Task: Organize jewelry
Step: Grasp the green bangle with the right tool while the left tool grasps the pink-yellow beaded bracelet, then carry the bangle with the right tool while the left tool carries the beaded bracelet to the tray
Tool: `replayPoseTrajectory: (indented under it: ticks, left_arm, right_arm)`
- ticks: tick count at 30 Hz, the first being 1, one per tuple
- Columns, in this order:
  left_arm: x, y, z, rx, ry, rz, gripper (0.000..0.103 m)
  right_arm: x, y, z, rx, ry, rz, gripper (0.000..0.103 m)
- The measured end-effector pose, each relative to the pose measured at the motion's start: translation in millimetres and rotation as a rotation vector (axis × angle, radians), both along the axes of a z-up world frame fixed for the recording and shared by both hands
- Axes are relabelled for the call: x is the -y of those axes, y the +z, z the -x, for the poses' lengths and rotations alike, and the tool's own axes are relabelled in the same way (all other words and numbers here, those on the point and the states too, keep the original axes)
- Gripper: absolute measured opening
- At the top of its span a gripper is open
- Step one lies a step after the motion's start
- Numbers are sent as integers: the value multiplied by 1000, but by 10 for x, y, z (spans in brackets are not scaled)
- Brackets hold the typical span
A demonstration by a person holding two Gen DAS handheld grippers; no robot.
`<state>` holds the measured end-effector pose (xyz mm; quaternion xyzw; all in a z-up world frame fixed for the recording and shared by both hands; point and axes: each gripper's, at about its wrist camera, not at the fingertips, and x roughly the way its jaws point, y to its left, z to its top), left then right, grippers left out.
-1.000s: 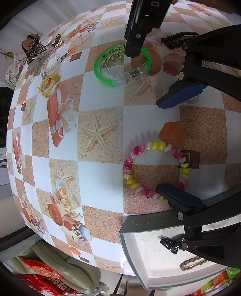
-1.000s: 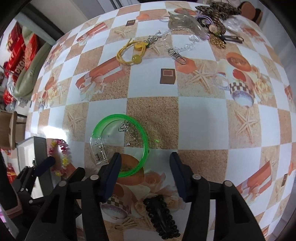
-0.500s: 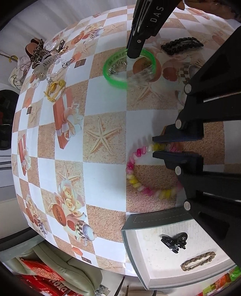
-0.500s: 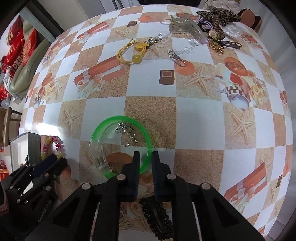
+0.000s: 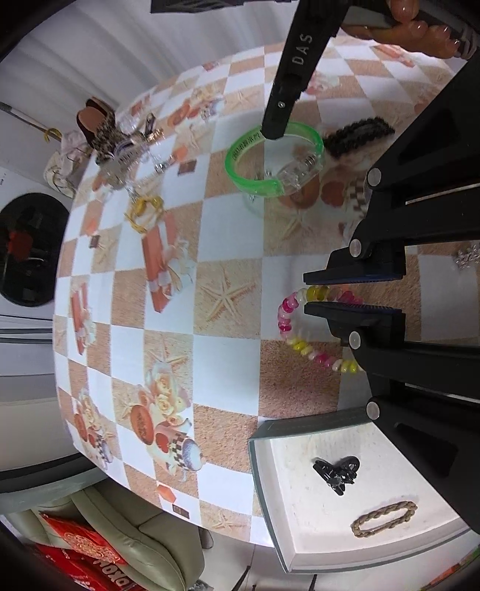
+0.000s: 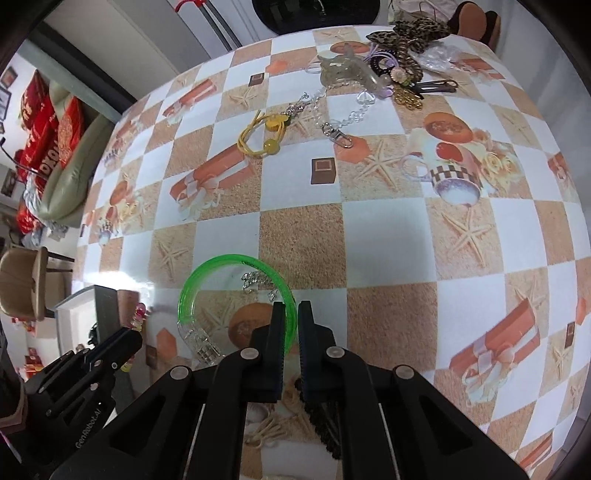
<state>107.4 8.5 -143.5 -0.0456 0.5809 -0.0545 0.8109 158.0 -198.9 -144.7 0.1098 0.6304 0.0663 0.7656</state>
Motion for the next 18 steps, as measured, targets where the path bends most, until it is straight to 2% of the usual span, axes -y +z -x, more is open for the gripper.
replayPoseTrajectory:
  ticks: [9,18]
  left_arm:
    - [-117,320,177,54,7,34,14]
    - [-421,595,383,102,51,52,14]
  right_arm:
    - [-78,214,140,17,4,-33,7]
    - [-287,455,223,45,48,-46,7]
